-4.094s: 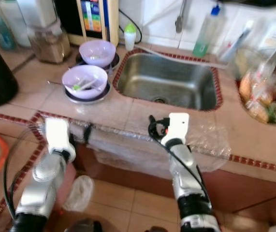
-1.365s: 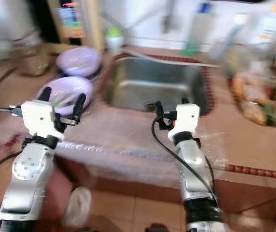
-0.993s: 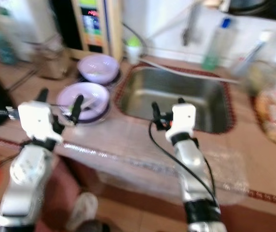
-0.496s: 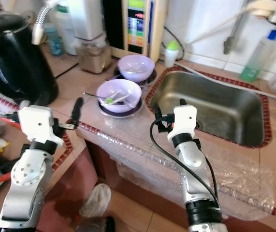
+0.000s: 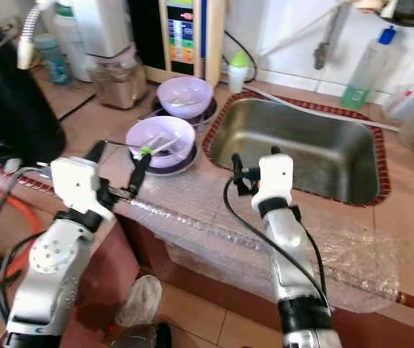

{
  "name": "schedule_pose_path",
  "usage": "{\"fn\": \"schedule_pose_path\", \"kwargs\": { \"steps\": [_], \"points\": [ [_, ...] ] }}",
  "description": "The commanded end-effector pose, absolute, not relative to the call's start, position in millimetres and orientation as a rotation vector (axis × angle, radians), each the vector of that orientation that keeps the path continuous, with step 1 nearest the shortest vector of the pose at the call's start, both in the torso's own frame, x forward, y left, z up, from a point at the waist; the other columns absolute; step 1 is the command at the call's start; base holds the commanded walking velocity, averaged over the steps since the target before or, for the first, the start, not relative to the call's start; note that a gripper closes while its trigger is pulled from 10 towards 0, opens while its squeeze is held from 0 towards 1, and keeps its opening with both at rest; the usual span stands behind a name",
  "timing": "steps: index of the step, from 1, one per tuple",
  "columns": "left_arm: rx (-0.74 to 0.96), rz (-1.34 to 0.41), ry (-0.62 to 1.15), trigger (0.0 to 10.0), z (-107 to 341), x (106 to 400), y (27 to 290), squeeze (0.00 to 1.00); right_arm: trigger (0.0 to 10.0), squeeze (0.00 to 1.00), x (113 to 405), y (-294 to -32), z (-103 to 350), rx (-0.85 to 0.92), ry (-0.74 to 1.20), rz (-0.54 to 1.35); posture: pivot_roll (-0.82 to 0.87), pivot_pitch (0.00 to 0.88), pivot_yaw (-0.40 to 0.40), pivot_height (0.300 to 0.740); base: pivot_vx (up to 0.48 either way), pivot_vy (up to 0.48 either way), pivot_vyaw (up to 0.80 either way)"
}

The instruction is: Kitchen organization

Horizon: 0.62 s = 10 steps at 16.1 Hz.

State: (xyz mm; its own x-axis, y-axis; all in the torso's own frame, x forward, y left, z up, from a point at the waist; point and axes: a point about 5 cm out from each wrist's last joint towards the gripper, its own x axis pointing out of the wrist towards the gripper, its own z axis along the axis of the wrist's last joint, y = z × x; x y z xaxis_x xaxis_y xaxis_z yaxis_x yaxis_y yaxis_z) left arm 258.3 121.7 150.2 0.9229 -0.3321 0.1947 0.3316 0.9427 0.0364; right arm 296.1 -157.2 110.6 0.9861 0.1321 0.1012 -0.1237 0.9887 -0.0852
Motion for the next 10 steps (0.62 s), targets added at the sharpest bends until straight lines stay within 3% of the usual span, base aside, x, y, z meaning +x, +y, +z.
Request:
{"fn": "schedule_pose_path", "kwargs": {
  "steps": [1, 7, 8, 9, 10],
  "points": [
    [0.006, -0.349, -0.190, 10.0, 147.5, 261.2, 120.8, 0.00, 10.0, 0.00, 289.6, -155.0, 108.5, -0.048, -0.088, 0.155, 0.00, 0.069, 0.020, 0.740, 0.000, 0.000, 0.00],
    [0.032, -0.286, -0.179, 10.0, 139.8, 278.8, 130.6, 0.00, 10.0, 0.00, 253.9, -142.1, 95.8, 0.027, -0.001, 0.317, -0.05, 0.097, 0.011, 0.740, 0.000, 0.000, 0.00],
    [0.043, -0.271, -0.176, 8.5, 138.0, 282.9, 132.8, 0.00, 10.0, 0.00, 250.0, -140.9, 97.3, 0.034, 0.006, 0.357, -0.05, 0.098, 0.011, 0.740, 0.000, 0.000, 0.00],
    [0.051, -0.265, -0.176, 7.9, 137.4, 284.1, 133.6, 0.00, 10.0, 0.00, 249.5, -140.8, 98.6, 0.043, 0.006, 0.368, -0.05, 0.098, 0.011, 0.740, 0.000, 0.000, 0.00],
    [0.054, -0.261, -0.173, 5.5, 136.6, 284.6, 134.4, 0.00, 10.0, 0.00, 249.6, -140.4, 101.7, 0.054, -0.001, 0.379, -0.05, 0.099, 0.012, 0.740, 0.000, 0.000, 0.00]
  ]
}}
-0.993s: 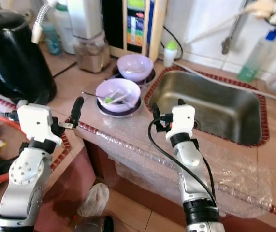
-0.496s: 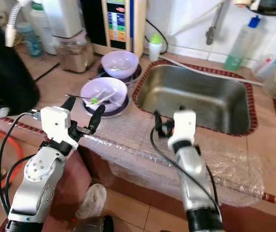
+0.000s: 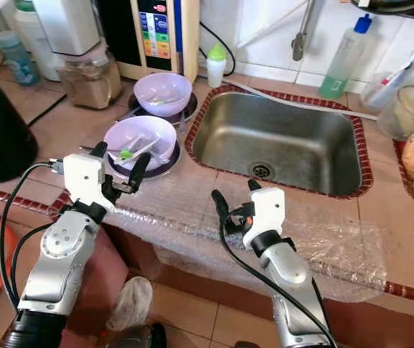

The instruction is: Kitchen organization

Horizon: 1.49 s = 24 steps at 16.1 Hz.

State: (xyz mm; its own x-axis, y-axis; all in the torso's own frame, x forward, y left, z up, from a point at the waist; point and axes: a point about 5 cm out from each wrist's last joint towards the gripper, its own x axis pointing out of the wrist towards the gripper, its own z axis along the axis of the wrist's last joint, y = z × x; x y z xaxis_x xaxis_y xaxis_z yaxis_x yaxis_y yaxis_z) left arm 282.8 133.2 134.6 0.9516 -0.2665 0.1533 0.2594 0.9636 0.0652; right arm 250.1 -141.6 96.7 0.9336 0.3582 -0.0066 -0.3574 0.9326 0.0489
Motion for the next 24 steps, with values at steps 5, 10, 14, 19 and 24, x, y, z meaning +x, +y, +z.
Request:
{"fn": "schedule_pose_path", "kwargs": {
  "steps": [5, 10, 14, 19, 24],
  "points": [
    [0.067, -0.241, -0.152, 0.0, 127.4, 286.6, 139.7, 0.00, 10.0, 0.00, 248.8, -118.7, 129.8, 0.211, -0.046, 0.538, -0.04, 0.096, 0.010, 0.740, 0.000, 0.000, 0.00],
    [0.061, -0.230, -0.156, 0.0, 125.5, 287.5, 140.7, 0.00, 10.0, 0.00, 248.5, -109.9, 133.7, 0.240, -0.028, 0.605, -0.03, 0.080, 0.006, 0.740, 0.000, 0.000, 0.00],
    [0.063, -0.221, -0.161, 0.0, 124.8, 289.1, 141.9, 0.00, 10.0, 0.00, 252.0, -109.2, 132.9, 0.242, -0.006, 0.611, -0.02, 0.073, 0.005, 0.740, 0.000, 0.000, 0.00],
    [0.057, -0.220, -0.175, 0.0, 126.2, 291.4, 141.8, 0.00, 10.0, 0.00, 251.1, -100.2, 135.5, 0.267, 0.006, 0.687, -0.02, 0.052, 0.006, 0.740, 0.000, 0.000, 0.00],
    [0.054, -0.217, -0.196, 0.0, 131.6, 291.3, 142.3, 0.00, 10.0, 0.00, 258.6, -103.6, 133.7, 0.241, 0.008, 0.637, -0.01, 0.047, 0.005, 0.740, 0.000, 0.000, 0.00]
  ]
}}
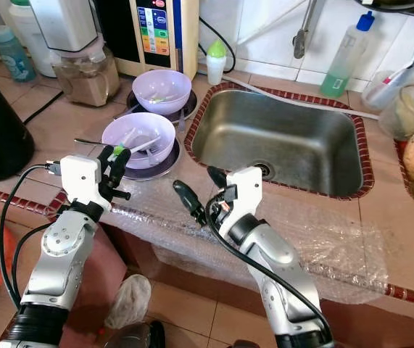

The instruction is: Kitchen organization

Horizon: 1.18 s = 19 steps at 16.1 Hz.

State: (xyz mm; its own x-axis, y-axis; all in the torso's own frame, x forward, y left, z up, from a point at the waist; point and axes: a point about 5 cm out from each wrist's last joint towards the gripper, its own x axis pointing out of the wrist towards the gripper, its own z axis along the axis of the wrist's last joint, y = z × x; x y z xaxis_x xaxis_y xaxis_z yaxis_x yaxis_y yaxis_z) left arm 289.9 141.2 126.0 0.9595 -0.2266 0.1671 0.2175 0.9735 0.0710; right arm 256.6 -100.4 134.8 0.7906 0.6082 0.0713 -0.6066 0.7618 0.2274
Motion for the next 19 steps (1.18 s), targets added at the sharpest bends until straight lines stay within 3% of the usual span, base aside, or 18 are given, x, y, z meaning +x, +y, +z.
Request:
{"fn": "schedule_pose_path", "kwargs": {
  "steps": [1, 7, 14, 17, 19],
  "points": [
    [0.052, -0.218, -0.202, 0.0, 133.7, 291.2, 142.0, 0.00, 10.0, 0.00, 261.1, -105.3, 133.7, 0.256, 0.009, 0.619, -0.01, 0.045, 0.007, 0.740, 0.000, 0.000, 0.00],
    [0.056, -0.233, -0.257, 0.0, 148.4, 291.3, 140.1, 0.00, 10.0, 0.00, 264.4, -104.7, 132.5, 0.269, 0.004, 0.595, 0.00, 0.038, 0.014, 0.740, 0.000, 0.000, 0.00],
    [0.084, -0.302, -0.430, 0.0, 198.9, 295.9, 130.3, 0.00, 10.0, 0.00, 297.1, -149.8, 138.2, 0.158, -0.068, 0.168, 0.01, 0.012, 0.012, 0.740, 0.000, 0.000, 0.00],
    [0.104, -0.486, -0.473, 0.0, 215.5, 301.6, 101.2, 0.00, 10.0, 0.00, 313.5, -156.0, 143.5, 0.436, -0.058, 0.138, 0.00, 0.008, 0.006, 0.740, 0.000, 0.000, 0.00],
    [0.117, -0.574, -0.484, 0.0, 215.0, 302.2, 84.5, 0.00, 10.0, 0.00, 315.2, -146.6, 155.5, 0.672, -0.074, 0.257, 0.00, 0.007, 0.009, 0.740, 0.000, 0.000, 0.00]
  ]
}}
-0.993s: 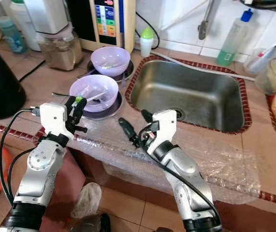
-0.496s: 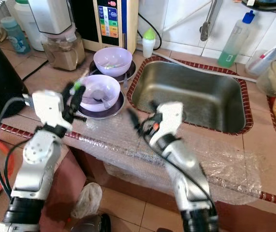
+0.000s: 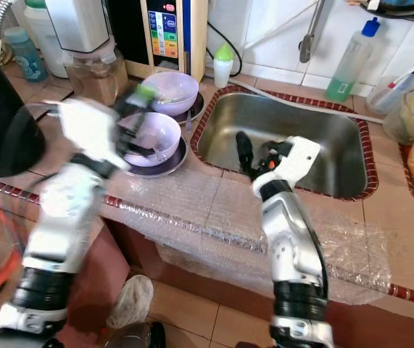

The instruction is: Kitchen organization

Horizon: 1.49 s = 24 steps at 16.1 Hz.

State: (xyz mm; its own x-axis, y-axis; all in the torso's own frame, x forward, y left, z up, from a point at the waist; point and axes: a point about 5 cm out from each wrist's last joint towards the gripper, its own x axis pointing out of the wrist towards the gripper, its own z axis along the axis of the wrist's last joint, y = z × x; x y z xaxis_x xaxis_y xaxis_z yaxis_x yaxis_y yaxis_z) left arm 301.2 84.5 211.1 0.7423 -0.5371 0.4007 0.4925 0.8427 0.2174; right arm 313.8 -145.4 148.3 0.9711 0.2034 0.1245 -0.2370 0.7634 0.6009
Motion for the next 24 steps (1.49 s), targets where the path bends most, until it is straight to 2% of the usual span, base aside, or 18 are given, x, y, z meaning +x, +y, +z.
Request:
{"fn": "schedule_pose_path", "kwargs": {
  "steps": [1, 4, 7, 8, 9, 10, 13, 14, 15, 16, 17, 18, 19, 24],
  "points": [
    [0.119, -0.591, -0.486, 0.0, 213.9, 302.7, 79.3, 0.00, 10.0, 0.00, 314.7, -143.6, 160.8, 0.747, -0.091, 0.297, -0.01, 0.008, 0.011, 0.740, 0.000, 0.000, 0.00],
    [0.106, -0.623, -0.461, 0.0, 205.6, 304.1, 66.3, 0.00, 10.0, 0.00, 310.1, -125.0, 176.1, 0.915, -0.093, 0.470, -0.02, 0.011, 0.014, 0.740, 0.000, 0.000, 0.00],
    [0.092, -0.638, -0.442, 0.0, 198.7, 303.7, 60.8, 0.00, 10.0, 0.00, 305.5, -115.1, 181.2, 0.965, -0.075, 0.561, -0.02, 0.020, 0.005, 0.740, 0.000, 0.000, 0.00],
    [0.090, -0.629, -0.434, 0.0, 194.6, 303.5, 60.0, 0.00, 10.0, 0.66, 304.8, -112.7, 182.2, 0.983, -0.065, 0.580, -0.02, 0.023, 0.001, 0.740, 0.000, 0.000, 0.00],
    [0.086, -0.621, -0.431, 0.0, 193.7, 303.5, 60.1, 0.00, 10.0, 0.96, 304.4, -111.5, 182.5, 0.980, -0.062, 0.588, -0.02, 0.024, -0.002, 0.740, 0.000, 0.000, 0.00],
    [0.073, -0.601, -0.431, 0.0, 192.7, 304.1, 60.2, 0.00, 10.0, 1.00, 303.0, -110.9, 182.2, 0.967, -0.050, 0.605, -0.02, 0.030, -0.010, 0.740, 0.000, 0.000, 0.00],
    [0.049, -0.596, -0.428, 0.0, 192.3, 304.1, 58.8, 0.00, 10.0, 1.00, 305.2, -110.1, 179.5, 1.001, -0.027, 0.607, -0.02, 0.034, -0.016, 0.740, 0.000, 0.000, 0.00],
    [0.047, -0.600, -0.427, 0.0, 191.5, 303.6, 57.8, 0.00, 10.0, 0.11, 307.6, -108.0, 180.4, 1.013, -0.027, 0.608, -0.02, 0.036, -0.017, 0.740, 0.000, 0.000, 0.00],
    [0.045, -0.608, -0.421, 0.0, 189.8, 302.9, 56.2, 0.00, 10.0, 0.00, 311.6, -104.6, 182.9, 1.038, -0.035, 0.609, -0.02, 0.035, -0.015, 0.740, 0.000, 0.000, 0.00],
    [0.045, -0.611, -0.421, 0.0, 189.0, 302.8, 55.4, 0.00, 10.0, 0.00, 314.6, -102.9, 184.9, 1.055, -0.040, 0.608, -0.03, 0.037, -0.013, 0.740, 0.000, 0.000, 0.00],
    [0.044, -0.617, -0.420, 0.0, 188.5, 302.8, 54.0, 0.00, 7.3, 0.00, 318.6, -100.0, 187.6, 1.083, -0.044, 0.608, -0.03, 0.038, -0.011, 0.740, 0.000, 0.000, 0.00],
    [0.044, -0.619, -0.420, 0.0, 188.6, 303.0, 53.4, 0.00, 0.5, 0.00, 321.2, -99.3, 188.0, 1.110, -0.043, 0.596, -0.02, 0.039, -0.010, 0.740, 0.000, 0.000, 0.00],
    [0.043, -0.622, -0.423, 0.0, 189.3, 303.0, 52.0, 0.00, 0.0, 0.00, 325.5, -98.4, 188.0, 1.165, -0.038, 0.576, -0.02, 0.039, -0.008, 0.740, 0.000, 0.000, 0.00],
    [0.038, -0.624, -0.430, 0.0, 189.9, 302.7, 51.9, 0.00, 0.0, 0.00, 334.2, -98.1, 183.2, 1.298, -0.003, 0.520, -0.02, 0.042, -0.005, 0.740, 0.000, 0.000, 0.00]
  ]
}}
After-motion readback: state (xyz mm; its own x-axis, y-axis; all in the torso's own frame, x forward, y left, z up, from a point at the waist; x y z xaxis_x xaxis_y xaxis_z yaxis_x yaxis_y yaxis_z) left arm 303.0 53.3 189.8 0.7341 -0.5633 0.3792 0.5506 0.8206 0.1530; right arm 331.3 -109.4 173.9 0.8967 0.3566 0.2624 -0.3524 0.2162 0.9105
